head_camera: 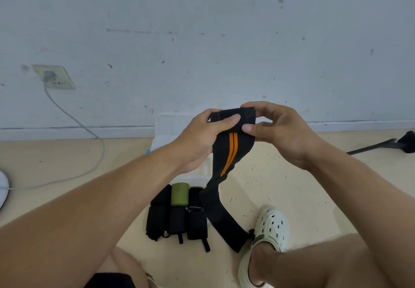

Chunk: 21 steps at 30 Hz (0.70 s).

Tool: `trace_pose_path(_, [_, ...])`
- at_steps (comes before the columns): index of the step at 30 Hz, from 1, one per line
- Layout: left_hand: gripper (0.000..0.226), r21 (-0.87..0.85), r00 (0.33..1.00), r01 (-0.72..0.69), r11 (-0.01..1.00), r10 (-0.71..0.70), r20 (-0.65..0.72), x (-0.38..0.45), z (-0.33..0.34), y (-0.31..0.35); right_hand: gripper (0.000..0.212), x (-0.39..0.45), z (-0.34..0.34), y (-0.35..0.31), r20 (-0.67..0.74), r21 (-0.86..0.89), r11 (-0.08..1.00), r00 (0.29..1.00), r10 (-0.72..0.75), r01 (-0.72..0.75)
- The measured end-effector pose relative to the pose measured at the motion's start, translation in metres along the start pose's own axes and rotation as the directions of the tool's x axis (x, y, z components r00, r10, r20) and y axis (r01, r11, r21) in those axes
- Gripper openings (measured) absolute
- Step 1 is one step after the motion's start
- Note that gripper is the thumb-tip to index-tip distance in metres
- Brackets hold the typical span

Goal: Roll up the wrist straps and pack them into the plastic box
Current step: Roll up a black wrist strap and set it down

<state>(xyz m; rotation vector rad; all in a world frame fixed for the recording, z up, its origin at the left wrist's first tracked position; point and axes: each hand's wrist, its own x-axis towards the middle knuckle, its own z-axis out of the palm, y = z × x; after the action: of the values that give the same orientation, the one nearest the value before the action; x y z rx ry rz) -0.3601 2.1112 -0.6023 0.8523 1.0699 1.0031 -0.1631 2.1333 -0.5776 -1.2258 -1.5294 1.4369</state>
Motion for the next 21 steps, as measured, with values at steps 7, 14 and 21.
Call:
trace_pose_path(7, [0.032,0.033,0.997,-0.054,0.998,0.056,-0.047,0.0024,-0.0016,-0.0014,0.045,-0.0003,0.0011,0.0012,0.022,-0.016,1.0,1.0,-0.012,0.012])
trace_pose_path(14, [0.035,0.133,0.987,-0.14,0.981,0.148,-0.059,0.0021,-0.0053,-0.0034,0.031,-0.0017,0.0016,0.0017,0.099,0.048,0.994,0.991,0.095,-0.1])
trace_pose_path(21, [0.041,0.027,0.998,0.01,1.0,-0.012,0.056,-0.0021,0.0,0.0038,0.026,-0.0006,0.0,0.0021,0.012,-0.003,0.998,0.998,-0.059,0.059])
